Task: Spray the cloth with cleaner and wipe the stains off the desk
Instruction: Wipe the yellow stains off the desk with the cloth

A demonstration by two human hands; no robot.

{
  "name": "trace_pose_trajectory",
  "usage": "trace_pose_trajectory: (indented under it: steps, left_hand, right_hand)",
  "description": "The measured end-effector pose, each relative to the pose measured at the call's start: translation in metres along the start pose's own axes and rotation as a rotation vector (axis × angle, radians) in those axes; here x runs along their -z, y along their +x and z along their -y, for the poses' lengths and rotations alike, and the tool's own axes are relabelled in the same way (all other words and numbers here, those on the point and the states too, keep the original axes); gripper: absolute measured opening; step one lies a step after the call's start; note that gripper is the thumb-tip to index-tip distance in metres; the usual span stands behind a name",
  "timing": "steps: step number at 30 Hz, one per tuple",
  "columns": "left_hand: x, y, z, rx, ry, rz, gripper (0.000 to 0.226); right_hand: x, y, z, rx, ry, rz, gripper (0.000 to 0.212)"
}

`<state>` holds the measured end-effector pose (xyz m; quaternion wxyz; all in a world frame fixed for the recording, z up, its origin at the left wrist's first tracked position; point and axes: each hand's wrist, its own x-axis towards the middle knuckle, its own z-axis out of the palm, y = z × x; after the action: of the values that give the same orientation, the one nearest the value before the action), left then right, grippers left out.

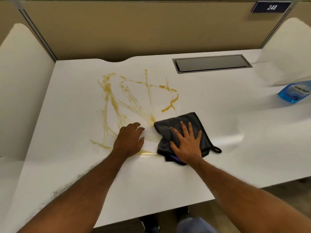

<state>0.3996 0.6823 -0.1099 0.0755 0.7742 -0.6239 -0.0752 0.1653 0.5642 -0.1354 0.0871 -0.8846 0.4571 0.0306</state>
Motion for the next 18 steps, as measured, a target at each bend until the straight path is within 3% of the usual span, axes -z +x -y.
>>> trace_pose_trajectory:
  steps: [2,7,12,16,18]
  left_hand:
    - [0.001,-0.005,0.004,0.006,-0.013,-0.008,0.043]
    - [0.002,-0.017,0.01,0.024,-0.031,-0.004,0.042]
    - [0.007,-0.032,0.026,0.059,-0.05,-0.036,0.043]
    - [0.013,-0.05,0.042,0.119,-0.033,-0.045,0.042]
    - [0.012,-0.062,0.051,0.144,-0.006,-0.064,0.043]
  right_hand:
    - [-0.004,-0.004,0.022,-0.08,0.009,-0.014,0.072]
    - [-0.013,-0.015,0.025,0.243,-0.032,0.002,0.072]
    - [-0.014,-0.007,0.058,-0.03,0.007,-0.013,0.075]
    - [-0.016,-0.003,0.057,0.199,-0.048,0.027,0.078]
    - [-0.008,0.013,0.049,0.217,-0.033,0.023,0.077]
